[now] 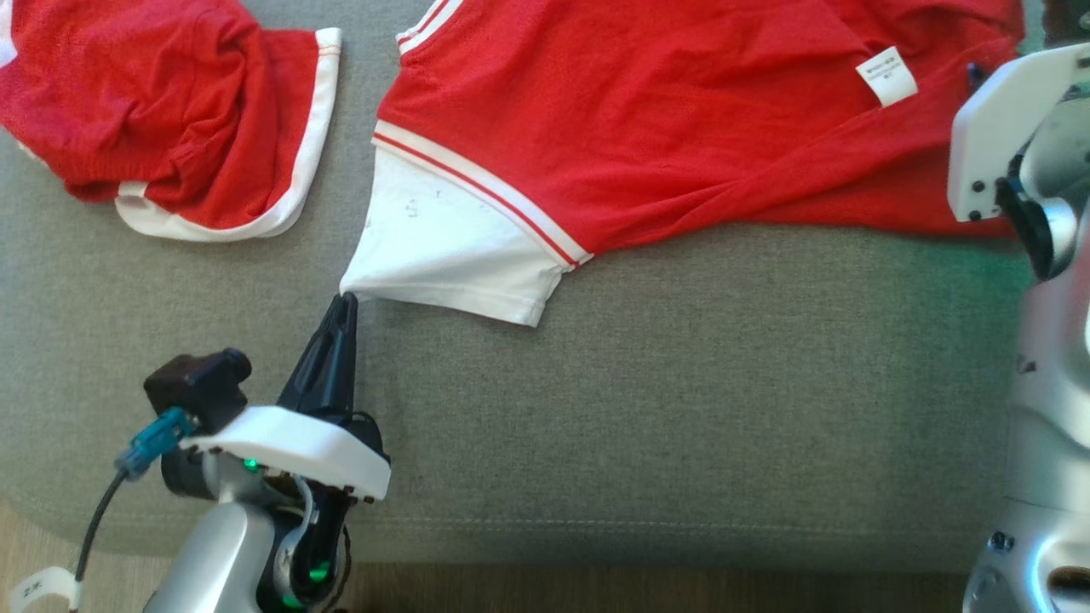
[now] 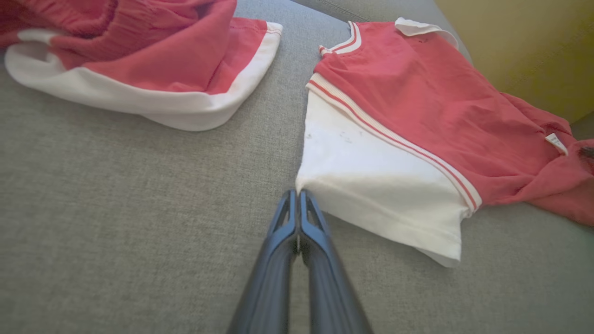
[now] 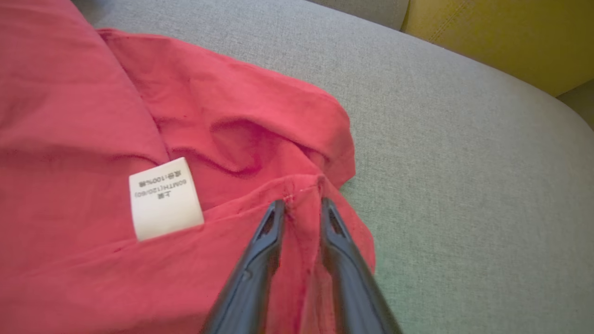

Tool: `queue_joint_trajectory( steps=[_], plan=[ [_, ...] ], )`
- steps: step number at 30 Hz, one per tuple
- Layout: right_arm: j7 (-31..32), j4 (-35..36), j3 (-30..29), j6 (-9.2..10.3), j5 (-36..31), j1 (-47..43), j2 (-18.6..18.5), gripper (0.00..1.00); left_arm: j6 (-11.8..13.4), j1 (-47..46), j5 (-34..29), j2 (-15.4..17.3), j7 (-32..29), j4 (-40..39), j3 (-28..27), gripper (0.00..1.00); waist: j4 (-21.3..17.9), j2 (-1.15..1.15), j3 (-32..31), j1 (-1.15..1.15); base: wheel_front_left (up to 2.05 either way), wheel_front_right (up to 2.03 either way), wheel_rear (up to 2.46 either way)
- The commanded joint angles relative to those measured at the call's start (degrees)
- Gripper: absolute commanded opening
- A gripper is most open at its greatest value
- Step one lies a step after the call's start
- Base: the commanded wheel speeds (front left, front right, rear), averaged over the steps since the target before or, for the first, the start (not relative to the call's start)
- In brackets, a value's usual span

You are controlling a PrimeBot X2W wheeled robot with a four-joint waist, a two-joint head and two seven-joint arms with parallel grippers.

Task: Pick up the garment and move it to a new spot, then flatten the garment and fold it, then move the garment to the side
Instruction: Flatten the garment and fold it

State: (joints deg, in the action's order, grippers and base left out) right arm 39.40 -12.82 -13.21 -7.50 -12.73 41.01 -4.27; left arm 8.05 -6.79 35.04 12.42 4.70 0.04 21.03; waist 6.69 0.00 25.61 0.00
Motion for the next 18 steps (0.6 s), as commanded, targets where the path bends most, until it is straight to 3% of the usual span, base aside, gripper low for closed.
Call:
queue_joint_trajectory(
  steps=[1, 2, 3, 11, 15, 18],
  plan=[
    [0.01, 1.93, 0.70, 0.01, -0.66, 2.36, -0.10, 0.29, -0.06, -1.57, 0.23, 0.79, 0.48, -1.50, -2.00, 0.00, 0.20, 0.00, 0.15, 0.00, 0.00, 0.00, 0.00],
    [-0.49, 1.76, 0.27, 0.01, -0.99, 2.64, -0.26, 0.04, -0.10, -1.70, 0.28, 0.80, 0.48, -1.48, -1.99, 0.00, 0.35, 0.00, 0.26, 0.00, 0.00, 0.00, 0.00],
    [-0.87, 1.41, -0.08, 0.01, -1.24, 2.87, -0.38, 0.00, -0.12, -1.83, 0.38, 0.77, 0.51, -1.44, -2.04, 0.00, 0.49, 0.00, 0.35, 0.00, 0.00, 0.00, 0.00],
    [-5.34, -0.91, -1.66, 0.01, -1.17, 4.75, -0.42, 0.00, -1.04, -2.47, 2.37, 0.11, 1.49, -0.89, -2.90, 0.00, 0.70, 0.00, 0.04, 0.00, 0.00, 0.00, 0.00],
    [-11.96, 0.12, -2.82, 0.01, 0.74, 6.29, -0.06, 0.00, -3.95, -4.87, 8.55, -2.15, 3.36, -3.93, -6.16, 0.00, -0.05, 0.00, -2.34, 0.00, 0.00, 0.00, 0.00],
    [-15.34, 0.93, -4.03, 0.01, 3.51, 7.94, 0.39, 0.00, -5.09, -9.21, 10.87, -1.88, 3.84, -7.12, -8.96, 0.00, -0.79, 0.00, -3.80, 0.00, 0.00, 0.00, 0.00]
  ],
)
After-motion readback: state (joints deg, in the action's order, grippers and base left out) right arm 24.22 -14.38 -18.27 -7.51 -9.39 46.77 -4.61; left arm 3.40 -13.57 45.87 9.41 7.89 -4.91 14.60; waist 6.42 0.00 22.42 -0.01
